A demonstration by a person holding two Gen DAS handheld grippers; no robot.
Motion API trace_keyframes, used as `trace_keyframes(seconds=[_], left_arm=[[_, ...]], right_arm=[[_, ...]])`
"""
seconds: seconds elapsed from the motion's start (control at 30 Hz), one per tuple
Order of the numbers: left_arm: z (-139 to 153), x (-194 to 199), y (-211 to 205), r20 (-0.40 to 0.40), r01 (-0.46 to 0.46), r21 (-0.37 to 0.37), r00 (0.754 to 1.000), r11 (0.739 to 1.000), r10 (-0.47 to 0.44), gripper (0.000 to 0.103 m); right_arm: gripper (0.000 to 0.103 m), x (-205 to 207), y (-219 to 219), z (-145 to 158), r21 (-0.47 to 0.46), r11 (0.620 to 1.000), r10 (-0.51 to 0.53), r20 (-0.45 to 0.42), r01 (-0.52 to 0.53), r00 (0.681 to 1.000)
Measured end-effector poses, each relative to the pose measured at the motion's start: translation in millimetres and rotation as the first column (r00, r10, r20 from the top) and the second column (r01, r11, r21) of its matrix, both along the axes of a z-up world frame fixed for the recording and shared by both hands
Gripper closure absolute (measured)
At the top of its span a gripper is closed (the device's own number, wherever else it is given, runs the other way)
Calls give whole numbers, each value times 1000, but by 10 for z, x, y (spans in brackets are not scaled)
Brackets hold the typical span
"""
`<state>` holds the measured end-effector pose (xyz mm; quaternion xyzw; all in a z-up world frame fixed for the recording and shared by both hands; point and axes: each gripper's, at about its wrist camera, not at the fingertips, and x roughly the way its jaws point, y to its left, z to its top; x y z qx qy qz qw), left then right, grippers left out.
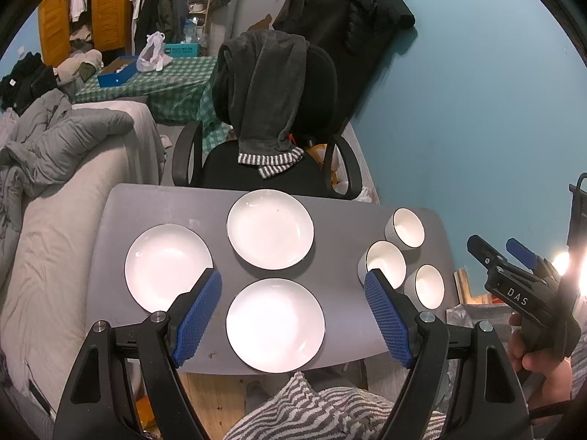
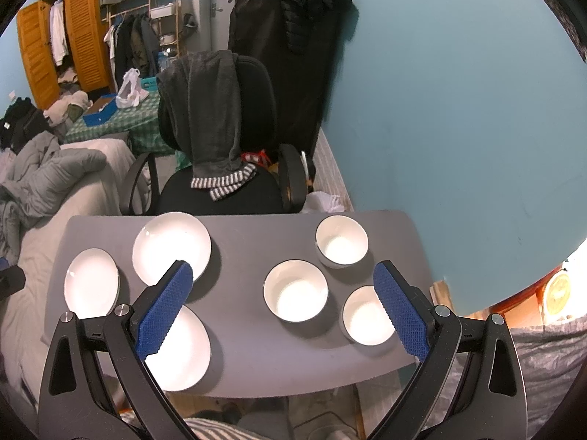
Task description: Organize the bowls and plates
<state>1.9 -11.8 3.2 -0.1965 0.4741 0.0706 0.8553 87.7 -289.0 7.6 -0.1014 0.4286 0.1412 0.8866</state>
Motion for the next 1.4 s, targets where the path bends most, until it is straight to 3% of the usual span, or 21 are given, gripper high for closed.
trace_keyframes(seconds=[1.4], left_arm=[[-101, -77, -58, -12, -11, -24, 1000, 1000, 11, 22]], right_arm=[[6, -33, -51, -64, -4, 1000, 13, -20, -13, 1000]])
